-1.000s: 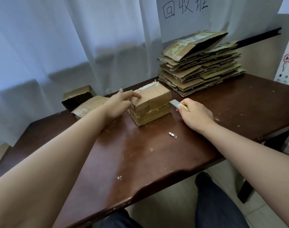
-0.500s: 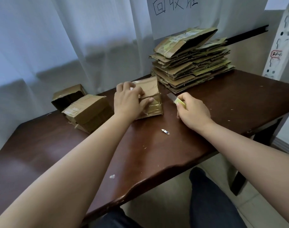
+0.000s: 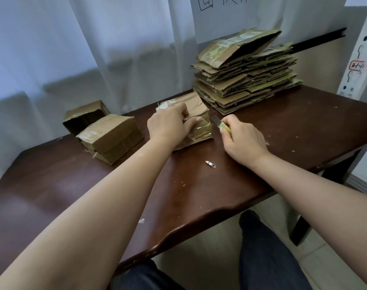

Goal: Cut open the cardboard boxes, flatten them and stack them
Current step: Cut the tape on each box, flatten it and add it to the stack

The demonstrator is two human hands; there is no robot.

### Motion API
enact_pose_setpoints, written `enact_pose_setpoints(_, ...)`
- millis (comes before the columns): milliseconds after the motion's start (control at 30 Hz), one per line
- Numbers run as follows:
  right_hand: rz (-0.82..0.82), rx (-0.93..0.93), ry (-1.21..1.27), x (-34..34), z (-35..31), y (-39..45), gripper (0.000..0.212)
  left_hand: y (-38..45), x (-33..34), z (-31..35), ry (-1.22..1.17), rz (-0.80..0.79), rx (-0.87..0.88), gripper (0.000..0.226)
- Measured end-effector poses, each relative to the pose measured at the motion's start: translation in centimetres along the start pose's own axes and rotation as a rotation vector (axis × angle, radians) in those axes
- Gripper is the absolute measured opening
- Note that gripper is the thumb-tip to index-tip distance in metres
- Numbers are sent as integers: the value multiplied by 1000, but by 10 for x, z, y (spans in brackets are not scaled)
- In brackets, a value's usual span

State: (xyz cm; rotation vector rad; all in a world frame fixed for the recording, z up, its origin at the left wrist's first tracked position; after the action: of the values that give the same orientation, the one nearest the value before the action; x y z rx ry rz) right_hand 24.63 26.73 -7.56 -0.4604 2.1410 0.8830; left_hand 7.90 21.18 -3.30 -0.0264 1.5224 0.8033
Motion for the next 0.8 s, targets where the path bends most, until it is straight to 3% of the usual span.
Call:
enact_pose_setpoints(567,-110,58,-96,7,-5,-1,18,0,1,1,8,-23,13,47)
enact_pose_setpoints(800,-62,10,-81,5,-6,-10,20,1,-1,1,14,-64,8,47)
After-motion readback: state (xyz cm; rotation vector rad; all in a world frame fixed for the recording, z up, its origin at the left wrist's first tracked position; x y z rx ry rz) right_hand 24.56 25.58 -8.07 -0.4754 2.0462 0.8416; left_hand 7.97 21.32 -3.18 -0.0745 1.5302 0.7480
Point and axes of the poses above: each hand's wrist, its own y-axis towards the middle knuckle, its own x-axis out of the palm, z = x × y, the point moved 3 cm from there along y, towards the middle knuckle, and after that the axes turned 3 degrees about -x, right-handed, at the moved point
